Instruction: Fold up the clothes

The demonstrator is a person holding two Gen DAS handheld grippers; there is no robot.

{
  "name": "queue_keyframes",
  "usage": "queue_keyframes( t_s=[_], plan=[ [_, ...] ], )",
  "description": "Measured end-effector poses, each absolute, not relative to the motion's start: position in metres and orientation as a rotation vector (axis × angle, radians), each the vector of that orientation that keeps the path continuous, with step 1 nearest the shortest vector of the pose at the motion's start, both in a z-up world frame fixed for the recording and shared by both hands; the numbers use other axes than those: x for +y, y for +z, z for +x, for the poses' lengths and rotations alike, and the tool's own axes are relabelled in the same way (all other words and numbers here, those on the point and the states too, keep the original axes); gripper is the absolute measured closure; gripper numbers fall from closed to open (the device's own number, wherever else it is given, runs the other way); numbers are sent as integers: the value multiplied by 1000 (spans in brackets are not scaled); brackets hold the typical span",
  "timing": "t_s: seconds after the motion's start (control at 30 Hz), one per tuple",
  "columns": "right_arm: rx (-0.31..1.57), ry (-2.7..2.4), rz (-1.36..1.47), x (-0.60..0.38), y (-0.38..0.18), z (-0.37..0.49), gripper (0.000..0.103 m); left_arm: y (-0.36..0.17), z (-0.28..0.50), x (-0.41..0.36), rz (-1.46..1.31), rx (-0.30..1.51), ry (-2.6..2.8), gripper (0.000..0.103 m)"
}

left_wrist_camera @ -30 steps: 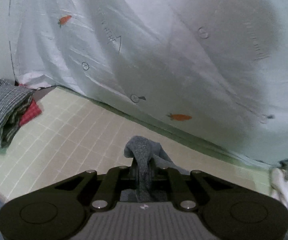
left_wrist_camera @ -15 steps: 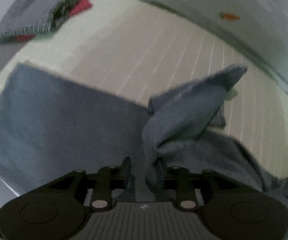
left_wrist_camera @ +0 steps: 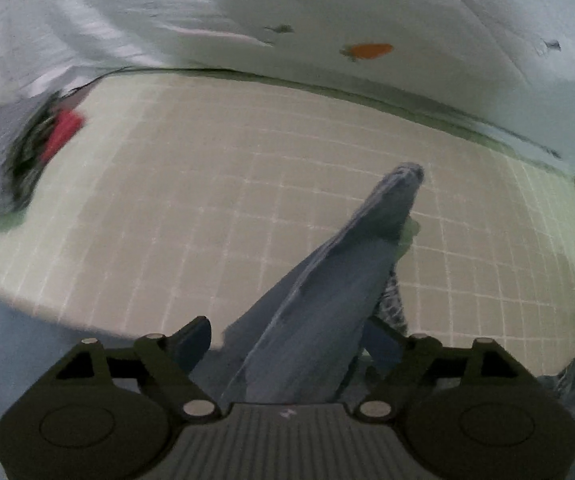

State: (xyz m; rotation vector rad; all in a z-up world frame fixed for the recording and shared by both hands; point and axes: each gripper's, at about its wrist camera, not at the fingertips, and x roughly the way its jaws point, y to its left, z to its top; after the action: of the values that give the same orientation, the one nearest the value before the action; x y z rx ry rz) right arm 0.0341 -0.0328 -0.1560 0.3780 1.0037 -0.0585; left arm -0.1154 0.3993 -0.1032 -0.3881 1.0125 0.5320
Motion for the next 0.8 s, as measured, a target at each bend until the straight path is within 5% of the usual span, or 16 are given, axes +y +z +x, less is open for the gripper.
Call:
queue_keyframes(
  t_s=[0.1,0.3,0.33,0.4,0.47,0.8],
  plan=[
    [1001,-79,376,-24,-159,40,3,-115,-88,404,-370,1042,476,12],
    [1040,-138,342,-6,-173,62,3,-150,-34,420,-367,1125,373,14],
    [1051,-143,334,-2,-176,65,3,-155,-27,422,-375,1133,362,17],
    [1071,-143,311,6,-181,70,3,-163,-15,426,-395,1151,382,64],
    [1089,-137,282,15,-185,74,3,-166,-10,432,-413,1150,423,93],
    [1065,-113,194,25,-180,82,3,-44,-70,491,-421,670,660,98]
  ],
)
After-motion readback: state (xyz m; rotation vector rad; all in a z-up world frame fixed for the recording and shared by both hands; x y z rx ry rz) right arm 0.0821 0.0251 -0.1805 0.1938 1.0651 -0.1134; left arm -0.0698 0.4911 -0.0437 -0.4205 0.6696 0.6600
